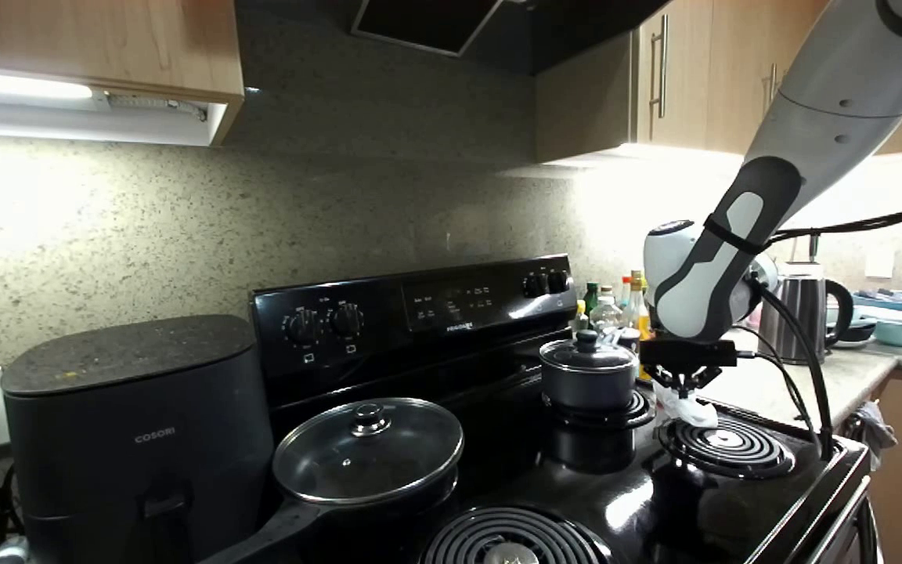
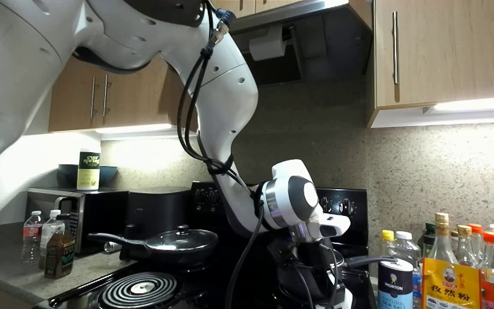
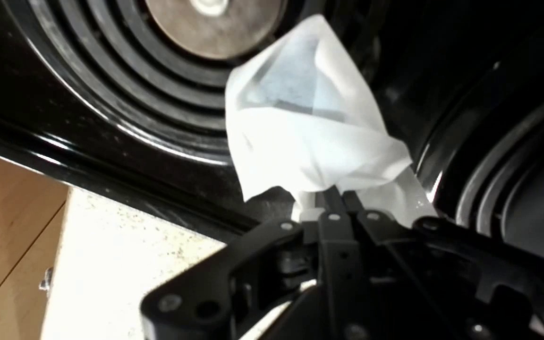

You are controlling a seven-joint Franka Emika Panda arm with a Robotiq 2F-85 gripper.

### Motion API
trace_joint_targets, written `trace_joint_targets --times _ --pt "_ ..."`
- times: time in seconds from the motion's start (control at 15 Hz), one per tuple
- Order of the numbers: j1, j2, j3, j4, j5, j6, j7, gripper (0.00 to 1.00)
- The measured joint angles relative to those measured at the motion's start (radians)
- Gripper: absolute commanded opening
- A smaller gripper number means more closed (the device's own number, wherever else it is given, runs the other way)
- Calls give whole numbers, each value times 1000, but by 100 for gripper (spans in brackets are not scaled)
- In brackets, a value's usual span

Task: Use the white cloth to wipe the stove

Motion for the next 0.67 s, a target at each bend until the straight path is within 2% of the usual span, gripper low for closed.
trace_joint_targets --times 0.2,0.4,0.53,0.67 --pt "27 75 -48 76 -30 10 100 0" --pt "35 136 -55 125 -21 4 128 0" --pt "16 153 -25 149 25 -25 83 0" --pt "-33 145 35 176 104 -89 -41 0"
